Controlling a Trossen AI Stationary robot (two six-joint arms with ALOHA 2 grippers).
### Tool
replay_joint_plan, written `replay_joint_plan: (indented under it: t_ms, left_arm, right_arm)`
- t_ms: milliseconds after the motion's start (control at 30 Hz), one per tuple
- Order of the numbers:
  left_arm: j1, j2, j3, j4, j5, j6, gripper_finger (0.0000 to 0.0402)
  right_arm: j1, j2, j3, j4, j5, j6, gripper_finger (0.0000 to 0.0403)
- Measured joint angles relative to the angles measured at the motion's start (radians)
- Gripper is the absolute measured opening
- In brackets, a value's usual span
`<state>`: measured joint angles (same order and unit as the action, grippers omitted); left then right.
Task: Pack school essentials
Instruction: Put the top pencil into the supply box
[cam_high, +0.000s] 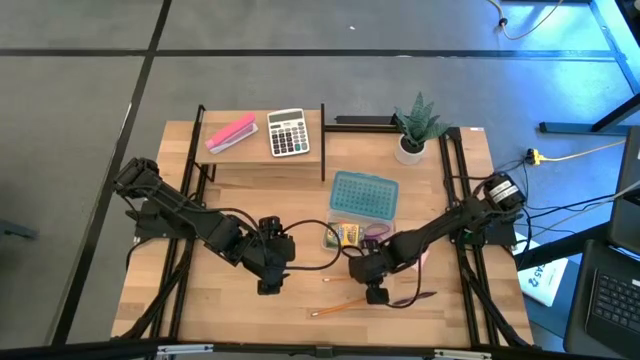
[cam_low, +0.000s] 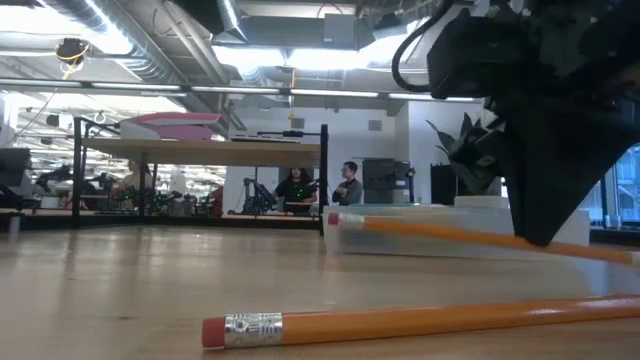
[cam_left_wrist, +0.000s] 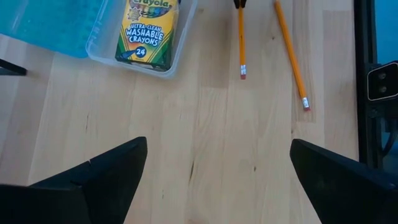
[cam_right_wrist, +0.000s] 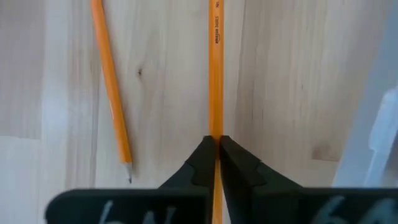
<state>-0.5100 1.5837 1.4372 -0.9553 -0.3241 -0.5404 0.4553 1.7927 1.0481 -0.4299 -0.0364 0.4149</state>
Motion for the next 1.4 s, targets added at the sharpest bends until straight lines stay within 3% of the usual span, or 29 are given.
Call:
replay_joint_plan:
  t_ms: [533,900,1400]
  left_arm:
    - [0.000,0.000,0.000,0.003,0.000,-0.001,0.0390]
    - [0.000,0.000,0.000,0.007,0.000,0.000,0.0390]
    - [0.000,0.000,0.000,0.007,0.000,-0.001,0.0390]
  right_arm:
    - [-0.010,-0.136,0.002,-0.085,-0.009,0.053,0.0016]
    - [-0.118,-0.229,0.002,-0.231,0.027,0.001,0.0016]
    - [-0.203,-0.163,0.003,-0.235,0.044,-0.053,0.0016]
